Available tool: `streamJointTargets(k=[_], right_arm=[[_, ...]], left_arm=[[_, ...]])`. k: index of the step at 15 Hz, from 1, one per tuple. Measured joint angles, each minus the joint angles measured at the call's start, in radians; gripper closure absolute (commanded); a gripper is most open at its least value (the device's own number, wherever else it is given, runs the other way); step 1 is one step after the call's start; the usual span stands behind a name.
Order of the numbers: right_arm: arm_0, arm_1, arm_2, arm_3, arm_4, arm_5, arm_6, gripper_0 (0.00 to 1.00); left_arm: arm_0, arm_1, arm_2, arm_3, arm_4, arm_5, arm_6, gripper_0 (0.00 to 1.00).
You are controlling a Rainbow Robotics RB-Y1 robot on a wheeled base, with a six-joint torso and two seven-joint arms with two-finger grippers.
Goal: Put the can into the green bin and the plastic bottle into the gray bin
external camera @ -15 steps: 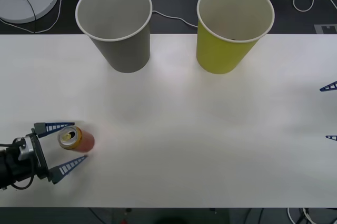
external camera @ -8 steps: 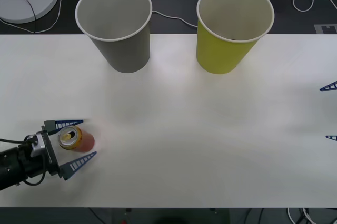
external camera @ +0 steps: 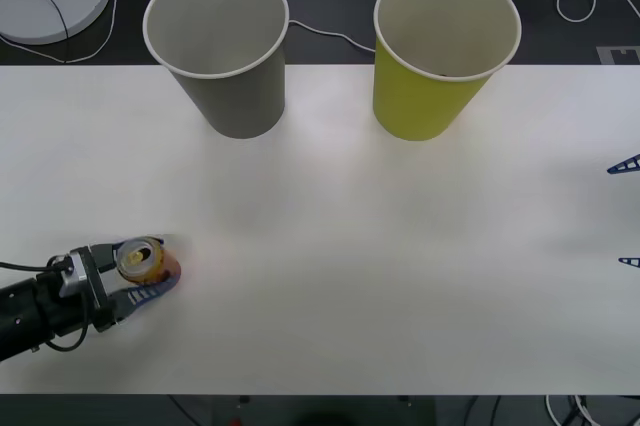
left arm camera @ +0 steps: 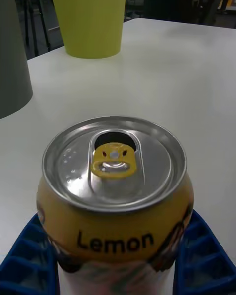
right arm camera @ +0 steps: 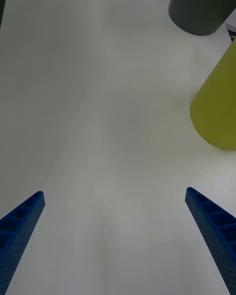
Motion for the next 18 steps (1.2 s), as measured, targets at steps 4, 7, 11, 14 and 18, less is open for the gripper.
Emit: streamJointTargets(k=[4,7,11,14,18], right_arm=[[0.0,0.0,0.0,0.0,0.0,0.0,0.0,0.0],[0.0,0.0,0.0,0.0,0.0,0.0,0.0,0.0],[0.0,0.0,0.0,0.0,0.0,0.0,0.0,0.0],[0.0,0.0,0.0,0.0,0.0,0.0,0.0,0.0],[0.0,0.0,0.0,0.0,0.0,0.0,0.0,0.0]], left_arm=[[-0.007,0.0,0.0,0.0,-0.002,0.0,0.008,1.0],[-0.009,0.016,-0.001,-0.02,-0.01,0.001,0.036,1.0],[-0.009,0.126,0.004,-0.148,-0.069,0.002,0.264,1.0],[-0.008,0.209,0.035,-0.261,-0.138,0.002,0.442,1.0],[-0.008,0.283,0.119,-0.418,-0.273,-0.009,0.676,1.0]])
